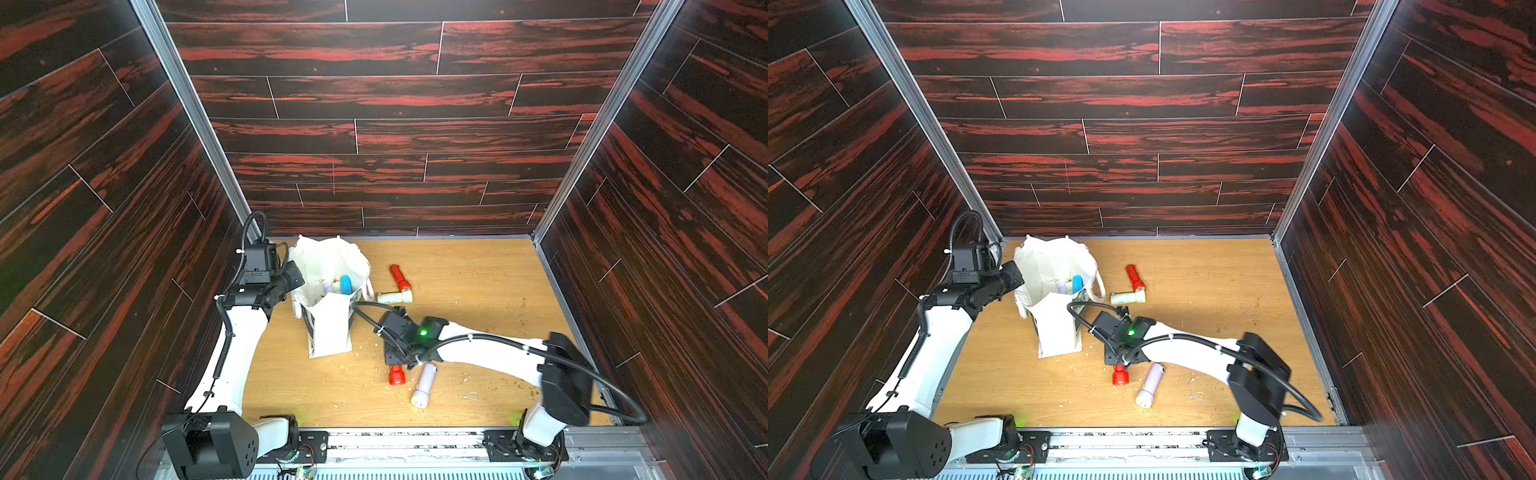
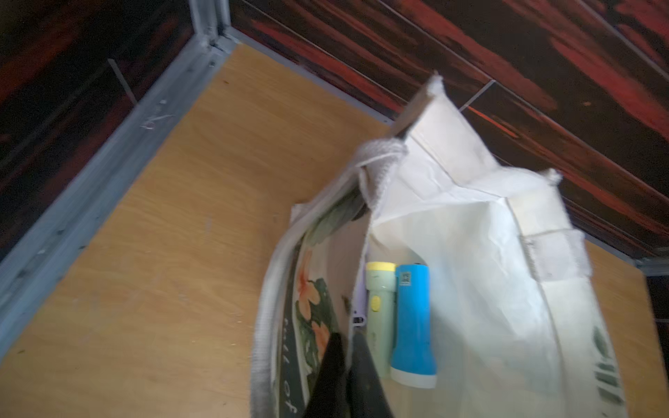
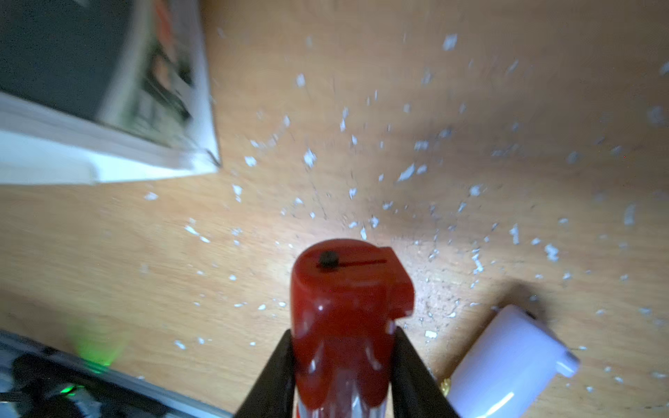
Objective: Put the flashlights into the tote bags
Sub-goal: Pick up the flashlight from the center of the board, then place the flashlight in the canvas bag.
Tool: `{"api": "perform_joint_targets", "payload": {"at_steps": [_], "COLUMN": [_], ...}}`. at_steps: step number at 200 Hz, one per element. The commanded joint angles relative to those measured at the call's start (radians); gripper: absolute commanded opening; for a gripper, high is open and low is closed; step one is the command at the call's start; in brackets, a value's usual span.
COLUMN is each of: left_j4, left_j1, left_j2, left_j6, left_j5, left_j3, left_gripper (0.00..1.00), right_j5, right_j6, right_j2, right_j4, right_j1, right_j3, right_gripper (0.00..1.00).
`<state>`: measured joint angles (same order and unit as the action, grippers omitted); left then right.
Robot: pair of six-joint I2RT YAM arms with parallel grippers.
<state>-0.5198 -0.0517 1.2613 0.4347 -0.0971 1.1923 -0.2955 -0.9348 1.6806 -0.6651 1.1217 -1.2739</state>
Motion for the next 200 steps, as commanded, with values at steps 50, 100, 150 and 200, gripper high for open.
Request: {"api": "perform_joint_targets", "payload": {"at_steps": [50,100,150,200], "left_j4": [0.158,0.180,0.174,0.192], "left_j1": [0.023,0.102,0.153,0.167], "left_j2": [-0.010,-0.001,0.006,0.009], "left_j6": [0.009,-0.009,-0.053,-0.048], "left_j5": [-0.365,-0.465,-0.536,-0.614], "left_j3": [-0.019,-0.017,-0.010,-0.007], "left_gripper": [0.00,0.00,0.00,0.00], "right_j5": [-0.073,-0.017,-0.008,-0.010], "right_j6": [0.094,0.172,0.248,0.305], "right_j2": [-0.239,-0.327,-0.304,-0.189], "right_j4": [0.034,0.052,0.045,0.039], "right_j1": [-0.099,-0.200,-0.248,-0.257], "right_j3": [0.004,-0.024,-0.130,-0.292], "right_gripper": [0.14,0.14,0.14,0.14]}}
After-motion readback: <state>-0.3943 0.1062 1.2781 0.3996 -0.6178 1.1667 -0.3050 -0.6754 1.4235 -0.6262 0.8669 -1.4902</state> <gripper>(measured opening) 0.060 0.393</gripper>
